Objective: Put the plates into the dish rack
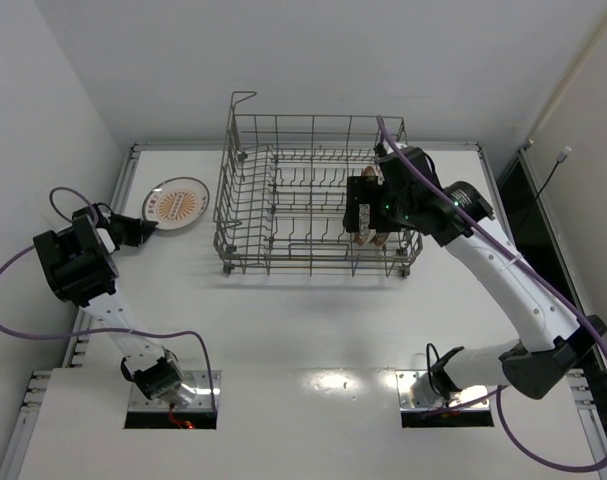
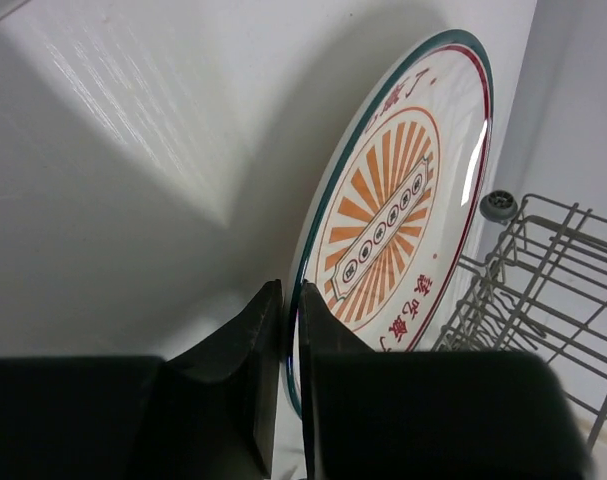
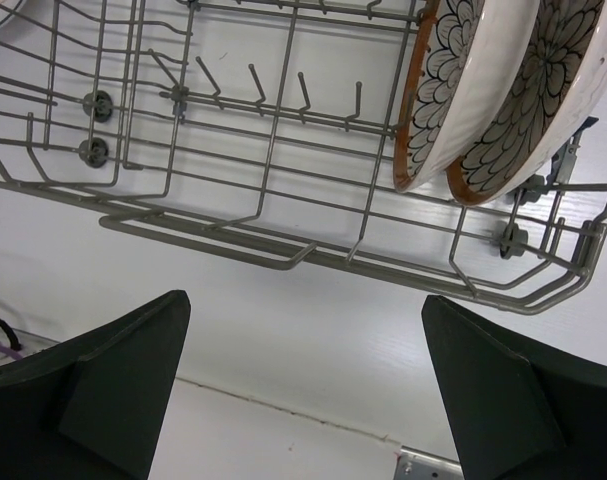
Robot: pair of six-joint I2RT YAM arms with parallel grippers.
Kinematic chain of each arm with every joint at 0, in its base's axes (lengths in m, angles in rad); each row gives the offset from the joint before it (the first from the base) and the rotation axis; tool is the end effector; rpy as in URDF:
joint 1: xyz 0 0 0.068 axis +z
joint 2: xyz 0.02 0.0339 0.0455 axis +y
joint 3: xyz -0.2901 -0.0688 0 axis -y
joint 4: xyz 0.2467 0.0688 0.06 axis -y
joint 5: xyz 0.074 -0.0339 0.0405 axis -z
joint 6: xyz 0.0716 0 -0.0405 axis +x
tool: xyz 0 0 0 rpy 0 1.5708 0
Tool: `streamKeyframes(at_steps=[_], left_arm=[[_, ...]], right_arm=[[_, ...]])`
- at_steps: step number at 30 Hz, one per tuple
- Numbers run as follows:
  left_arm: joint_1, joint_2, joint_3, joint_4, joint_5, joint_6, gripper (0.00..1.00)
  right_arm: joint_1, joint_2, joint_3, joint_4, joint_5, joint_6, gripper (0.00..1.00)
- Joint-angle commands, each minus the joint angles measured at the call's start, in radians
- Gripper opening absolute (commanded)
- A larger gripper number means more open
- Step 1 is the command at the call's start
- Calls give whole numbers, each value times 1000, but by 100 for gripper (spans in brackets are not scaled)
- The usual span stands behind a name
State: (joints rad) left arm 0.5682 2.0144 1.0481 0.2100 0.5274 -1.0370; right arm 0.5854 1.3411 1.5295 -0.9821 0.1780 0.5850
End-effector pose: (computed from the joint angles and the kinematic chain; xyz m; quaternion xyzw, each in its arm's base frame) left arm 0.3843 0.2026 0.1134 -0.5658 0.6902 -0.3216 0.3163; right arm 0.2457 0.1477 0.3981 0.0335 0.9218 0.1399 0.3600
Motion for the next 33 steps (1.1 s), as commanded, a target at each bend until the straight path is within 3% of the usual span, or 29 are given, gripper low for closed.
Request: streamKeyframes(at_steps=[1,9,20,27,31,33], left_arm=[[-7,-14,7,31,-24,-49,0],[-16,-72,96,230,-24,-306,0],[-139,-154,397,261,-23,-526,0],[-238,-270,524,66,29,-459,0],[-298,-368,460,-114,40,-414,0],[-318,-440,365,-130,49,-414,0]], right_arm=[[-2,16,60,16,3,18,99],[-2,49,90,16,-31,-4,99],[-12,107,198,46,-127,-33,99],[-68,107,238,207,-346,24,99],[-146,118,201,385,-524,154,96],[-212,165,192,500,-656,232,96]])
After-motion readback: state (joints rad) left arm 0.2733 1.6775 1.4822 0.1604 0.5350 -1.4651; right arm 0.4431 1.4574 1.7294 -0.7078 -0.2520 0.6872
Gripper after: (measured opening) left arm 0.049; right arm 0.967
